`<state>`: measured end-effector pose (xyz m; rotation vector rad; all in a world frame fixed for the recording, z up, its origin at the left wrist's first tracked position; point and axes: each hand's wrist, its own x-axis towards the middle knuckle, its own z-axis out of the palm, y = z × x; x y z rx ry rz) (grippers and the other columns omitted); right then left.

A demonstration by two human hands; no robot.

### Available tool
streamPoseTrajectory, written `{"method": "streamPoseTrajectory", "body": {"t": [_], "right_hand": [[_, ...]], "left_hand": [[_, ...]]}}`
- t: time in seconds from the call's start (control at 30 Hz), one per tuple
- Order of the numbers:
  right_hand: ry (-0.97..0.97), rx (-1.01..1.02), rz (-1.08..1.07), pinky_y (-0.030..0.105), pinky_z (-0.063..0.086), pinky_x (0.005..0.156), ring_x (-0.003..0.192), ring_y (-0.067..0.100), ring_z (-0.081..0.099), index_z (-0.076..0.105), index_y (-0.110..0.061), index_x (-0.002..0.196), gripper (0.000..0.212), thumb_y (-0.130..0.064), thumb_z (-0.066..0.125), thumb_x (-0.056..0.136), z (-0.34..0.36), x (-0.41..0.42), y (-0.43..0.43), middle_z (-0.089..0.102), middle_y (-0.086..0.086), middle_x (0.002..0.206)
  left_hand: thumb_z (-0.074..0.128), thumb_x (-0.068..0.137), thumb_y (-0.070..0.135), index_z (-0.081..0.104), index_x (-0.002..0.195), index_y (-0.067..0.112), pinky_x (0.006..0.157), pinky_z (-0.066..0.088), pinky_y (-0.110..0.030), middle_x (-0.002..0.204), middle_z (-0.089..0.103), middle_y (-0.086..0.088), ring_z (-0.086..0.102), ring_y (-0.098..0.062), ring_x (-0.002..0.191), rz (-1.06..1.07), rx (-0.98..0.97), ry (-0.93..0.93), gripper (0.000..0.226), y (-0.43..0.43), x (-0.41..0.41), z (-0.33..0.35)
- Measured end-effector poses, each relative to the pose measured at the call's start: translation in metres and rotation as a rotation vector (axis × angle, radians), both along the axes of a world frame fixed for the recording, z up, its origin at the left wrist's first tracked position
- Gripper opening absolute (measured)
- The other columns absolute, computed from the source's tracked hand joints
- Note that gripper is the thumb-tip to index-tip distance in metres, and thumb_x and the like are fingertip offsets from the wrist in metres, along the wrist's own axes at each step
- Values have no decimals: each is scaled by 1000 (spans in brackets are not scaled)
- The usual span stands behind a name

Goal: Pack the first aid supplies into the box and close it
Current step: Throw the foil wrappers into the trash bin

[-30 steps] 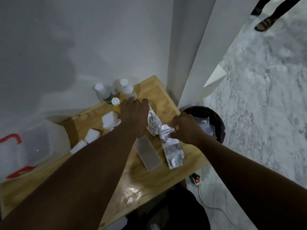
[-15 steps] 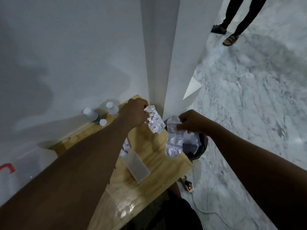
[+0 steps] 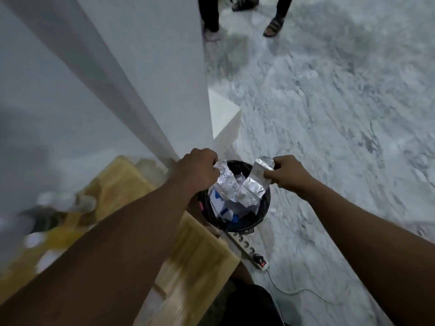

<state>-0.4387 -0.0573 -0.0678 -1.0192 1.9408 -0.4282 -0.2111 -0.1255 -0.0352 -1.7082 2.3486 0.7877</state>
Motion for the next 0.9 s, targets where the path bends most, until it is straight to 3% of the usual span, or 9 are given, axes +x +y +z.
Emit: {"method": "streamPoseTrajectory", "body": {"t": [0.1, 0.27, 0.5, 0.63, 0.77, 0.9], "right_hand": [[30, 29, -19, 29, 39, 58, 61, 20, 51, 59, 6, 72, 23, -15, 69, 74, -75, -3, 12, 59, 19, 66], [95, 6, 24, 29, 28, 51, 51, 16, 37, 36, -14, 57, 37, -19, 67, 77, -195, 2, 21, 40, 1, 54], [95, 82, 41, 31, 32, 51, 56, 22, 46, 40, -12, 62, 33, -25, 64, 79, -300, 17, 26, 47, 4, 58], [71, 112, 65, 36, 45, 60, 63, 24, 54, 47, -14, 61, 28, -26, 65, 79, -319, 22, 21, 53, 3, 60], [19, 120, 62, 37, 52, 72, 76, 24, 63, 70, -10, 83, 16, -26, 67, 82, -309, 25, 16, 69, 7, 78], [9, 82, 80, 39, 57, 74, 78, 20, 66, 69, -12, 82, 11, -21, 65, 81, -273, 25, 5, 70, -1, 78]], "left_hand": [[62, 83, 22, 61, 84, 17, 65, 45, -33, 86, 57, -5, 60, -30, 79, -105, 37, -90, 5, -8, -23, -69], [62, 87, 17, 62, 97, 16, 68, 42, -35, 92, 57, -4, 59, -28, 80, -242, 67, -225, 10, -16, -46, -169], [61, 85, 14, 51, 80, 19, 63, 40, -36, 72, 46, 0, 51, -24, 66, -360, 106, -333, 12, -17, -57, -264], [62, 86, 17, 57, 89, 18, 66, 44, -37, 82, 53, -3, 52, -23, 68, -387, 148, -336, 6, -19, -57, -285], [64, 87, 26, 61, 104, 17, 73, 51, -38, 101, 61, -6, 61, -28, 85, -374, 211, -311, 19, -23, -55, -275], [62, 87, 20, 61, 106, 16, 77, 54, -41, 106, 64, -7, 63, -28, 90, -334, 219, -285, 19, -28, -50, -233]]}}
